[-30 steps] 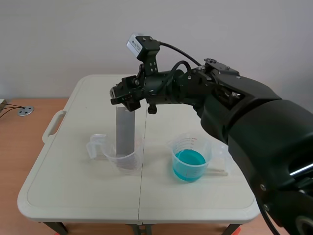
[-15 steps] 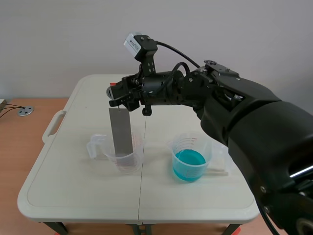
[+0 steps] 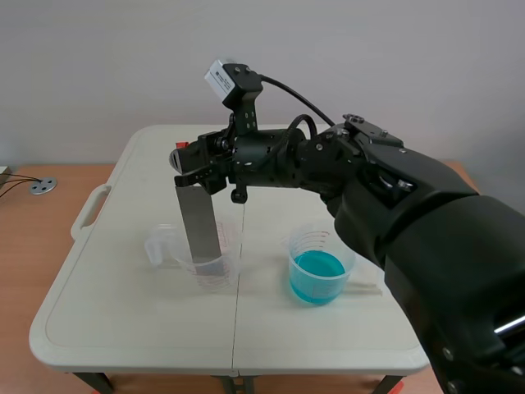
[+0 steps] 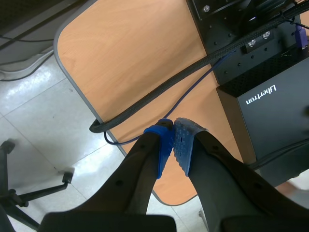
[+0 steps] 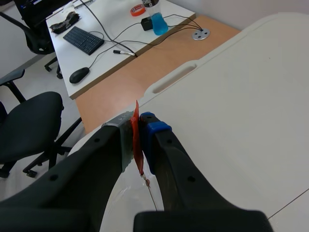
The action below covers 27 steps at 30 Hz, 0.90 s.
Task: Hold the metal plate by the orange handle, dip it into the blue solution, take it out and point at it, then put the plate back in the beaker on the left.
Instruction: 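Move the plate over the blue solution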
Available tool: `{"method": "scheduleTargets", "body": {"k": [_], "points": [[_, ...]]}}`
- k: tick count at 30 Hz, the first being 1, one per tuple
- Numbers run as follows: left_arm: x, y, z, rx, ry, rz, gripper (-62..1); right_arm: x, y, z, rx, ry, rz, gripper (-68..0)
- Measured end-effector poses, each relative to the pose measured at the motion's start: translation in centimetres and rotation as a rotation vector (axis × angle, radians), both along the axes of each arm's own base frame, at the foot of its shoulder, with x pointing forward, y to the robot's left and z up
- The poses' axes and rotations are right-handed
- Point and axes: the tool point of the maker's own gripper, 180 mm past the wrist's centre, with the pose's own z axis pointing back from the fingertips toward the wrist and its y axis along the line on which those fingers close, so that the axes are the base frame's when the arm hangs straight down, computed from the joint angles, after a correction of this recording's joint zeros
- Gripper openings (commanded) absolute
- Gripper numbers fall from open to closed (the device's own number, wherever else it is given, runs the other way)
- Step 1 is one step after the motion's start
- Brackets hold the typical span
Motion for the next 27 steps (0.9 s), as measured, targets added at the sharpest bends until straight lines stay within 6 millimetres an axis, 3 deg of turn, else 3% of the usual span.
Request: {"method": "scheduleTargets", "body": {"k": [19, 27], "points": [[0.0, 0.0, 0.0, 0.0, 0.0, 0.0, -56.2, -3.7, 1.0, 4.1, -0.075, -0.16, 0.076, -66.2], [0.3, 0.0, 0.0, 0.0, -0.007, 0.0, -56.2, -5.4, 0.8, 7.2, -0.088, -0.271, 0.085, -66.2]]}}
